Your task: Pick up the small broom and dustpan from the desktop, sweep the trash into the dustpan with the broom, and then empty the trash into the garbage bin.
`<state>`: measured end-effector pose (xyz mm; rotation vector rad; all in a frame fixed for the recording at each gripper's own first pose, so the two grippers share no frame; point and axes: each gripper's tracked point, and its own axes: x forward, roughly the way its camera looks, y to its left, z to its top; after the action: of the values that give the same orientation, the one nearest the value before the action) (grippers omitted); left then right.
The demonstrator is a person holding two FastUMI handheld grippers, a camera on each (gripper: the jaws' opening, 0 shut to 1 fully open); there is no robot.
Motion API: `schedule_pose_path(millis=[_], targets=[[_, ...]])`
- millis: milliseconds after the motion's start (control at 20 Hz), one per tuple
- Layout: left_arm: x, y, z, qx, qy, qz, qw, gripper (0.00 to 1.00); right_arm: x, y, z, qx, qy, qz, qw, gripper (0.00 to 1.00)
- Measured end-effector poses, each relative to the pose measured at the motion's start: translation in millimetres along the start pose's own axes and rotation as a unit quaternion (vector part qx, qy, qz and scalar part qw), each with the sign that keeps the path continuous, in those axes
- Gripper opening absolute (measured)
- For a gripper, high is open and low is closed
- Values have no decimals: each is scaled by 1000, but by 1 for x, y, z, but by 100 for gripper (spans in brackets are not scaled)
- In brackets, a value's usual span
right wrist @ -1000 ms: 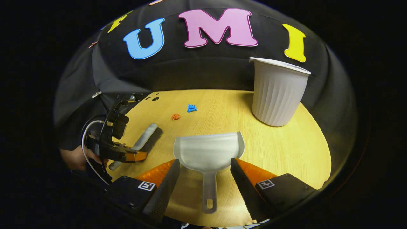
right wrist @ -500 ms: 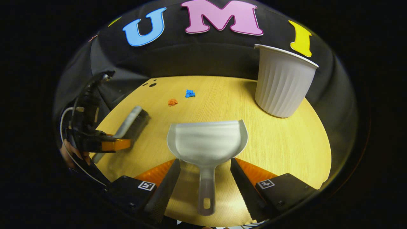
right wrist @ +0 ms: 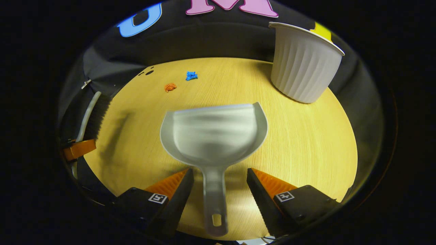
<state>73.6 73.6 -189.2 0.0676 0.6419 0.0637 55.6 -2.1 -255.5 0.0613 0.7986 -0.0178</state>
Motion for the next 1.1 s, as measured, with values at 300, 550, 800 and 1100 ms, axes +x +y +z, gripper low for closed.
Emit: schedule_pose_path(millis=[300,550,800,1100], targets=[[-16,2,-8,-17,3,4,1000,27,28,-1,-15,-23,30,-8,999,98],[-12,-4,-12,-13,15,2,1000,27,40,7,-9,-26,21,-4,999,78],[0,-11,-16,-13,32,-3,999,27,47,8,-3,-32,15,4,999,41],[35,-7,-3,-16,56,-10,998,27,39,0,-3,-65,11,25,998,39]])
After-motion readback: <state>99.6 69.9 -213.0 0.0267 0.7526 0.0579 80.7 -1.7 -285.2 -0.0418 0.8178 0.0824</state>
